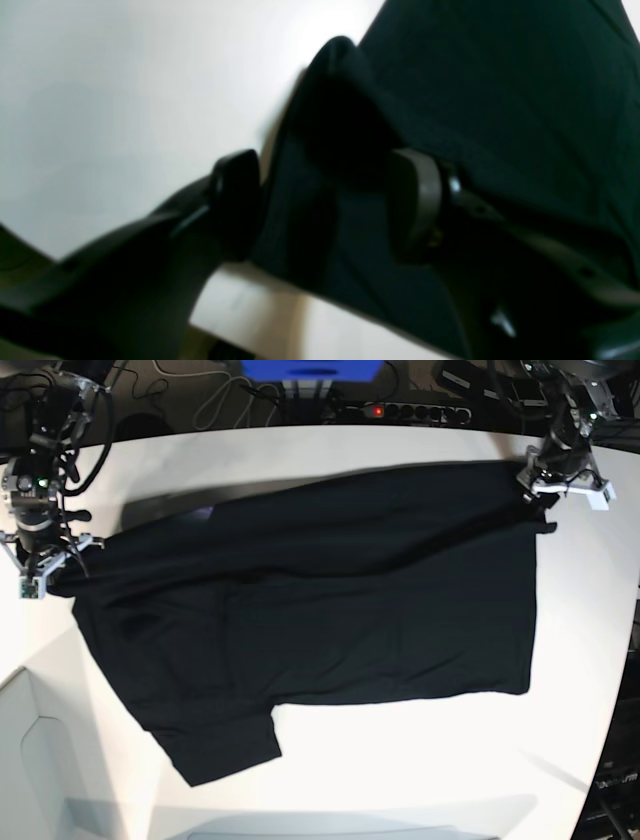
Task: Fold the T-shirt properly
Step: 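Lay the shirt edge flat and open both grippers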
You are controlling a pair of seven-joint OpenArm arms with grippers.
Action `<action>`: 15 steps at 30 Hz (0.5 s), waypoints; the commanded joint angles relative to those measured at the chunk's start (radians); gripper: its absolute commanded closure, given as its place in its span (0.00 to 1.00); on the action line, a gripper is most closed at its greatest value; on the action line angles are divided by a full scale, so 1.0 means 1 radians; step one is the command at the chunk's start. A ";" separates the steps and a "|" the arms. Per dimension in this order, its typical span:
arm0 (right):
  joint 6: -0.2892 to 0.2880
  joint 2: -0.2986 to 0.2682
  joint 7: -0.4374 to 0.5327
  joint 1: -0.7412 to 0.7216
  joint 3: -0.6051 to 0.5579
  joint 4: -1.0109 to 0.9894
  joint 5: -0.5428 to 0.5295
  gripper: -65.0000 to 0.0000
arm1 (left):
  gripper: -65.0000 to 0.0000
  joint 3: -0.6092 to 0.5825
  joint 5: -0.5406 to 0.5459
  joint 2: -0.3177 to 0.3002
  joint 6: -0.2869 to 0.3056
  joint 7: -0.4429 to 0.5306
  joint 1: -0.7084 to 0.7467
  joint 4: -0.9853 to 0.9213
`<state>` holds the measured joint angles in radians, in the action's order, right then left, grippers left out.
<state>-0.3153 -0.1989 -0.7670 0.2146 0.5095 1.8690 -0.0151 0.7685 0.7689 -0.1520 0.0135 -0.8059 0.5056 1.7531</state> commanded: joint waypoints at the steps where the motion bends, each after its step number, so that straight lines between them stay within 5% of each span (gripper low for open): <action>1: 0.015 -0.014 0.022 -0.005 0.005 0.016 0.004 1.00 | 0.49 0.004 0.010 -0.013 -0.005 0.012 0.008 0.015; 10: 0.015 -0.014 0.022 -0.004 0.005 0.016 0.004 1.00 | 0.55 0.006 0.011 0.005 -0.005 0.015 0.044 0.023; 15: 0.015 -0.012 0.022 -0.002 0.005 0.016 0.002 1.00 | 0.47 0.006 0.019 0.007 -0.005 0.016 0.087 0.028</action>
<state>-0.3153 -0.1982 -0.7666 0.2157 0.5095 1.8690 -0.0154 0.7685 0.7761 -0.1333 0.0105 -0.8040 0.5808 1.7615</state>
